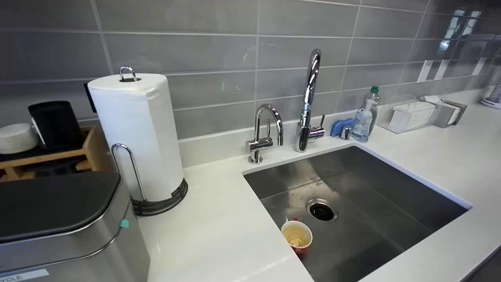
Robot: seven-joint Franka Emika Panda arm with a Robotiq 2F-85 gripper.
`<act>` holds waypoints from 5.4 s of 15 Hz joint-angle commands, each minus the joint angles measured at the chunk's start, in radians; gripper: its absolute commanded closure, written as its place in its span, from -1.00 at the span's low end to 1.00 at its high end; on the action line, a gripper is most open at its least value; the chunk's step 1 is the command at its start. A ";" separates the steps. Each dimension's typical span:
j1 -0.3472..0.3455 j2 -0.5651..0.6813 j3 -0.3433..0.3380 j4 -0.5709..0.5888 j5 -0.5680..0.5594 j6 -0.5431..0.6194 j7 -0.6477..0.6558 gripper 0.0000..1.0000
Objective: Move the clear bottle to the right of the sink
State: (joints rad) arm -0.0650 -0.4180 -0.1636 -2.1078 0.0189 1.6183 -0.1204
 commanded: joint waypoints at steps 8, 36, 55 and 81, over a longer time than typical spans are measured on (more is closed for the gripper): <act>-0.011 0.002 0.009 0.002 0.004 -0.002 -0.004 -1.00; -0.059 0.522 0.009 0.185 -0.080 0.728 0.176 -1.00; -0.055 0.651 -0.014 0.209 -0.117 0.914 0.281 -1.00; -0.087 1.189 -0.032 0.805 -0.045 0.856 0.434 -0.22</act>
State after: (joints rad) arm -0.1374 0.7195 -0.2022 -1.3857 -0.0583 2.5185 0.3273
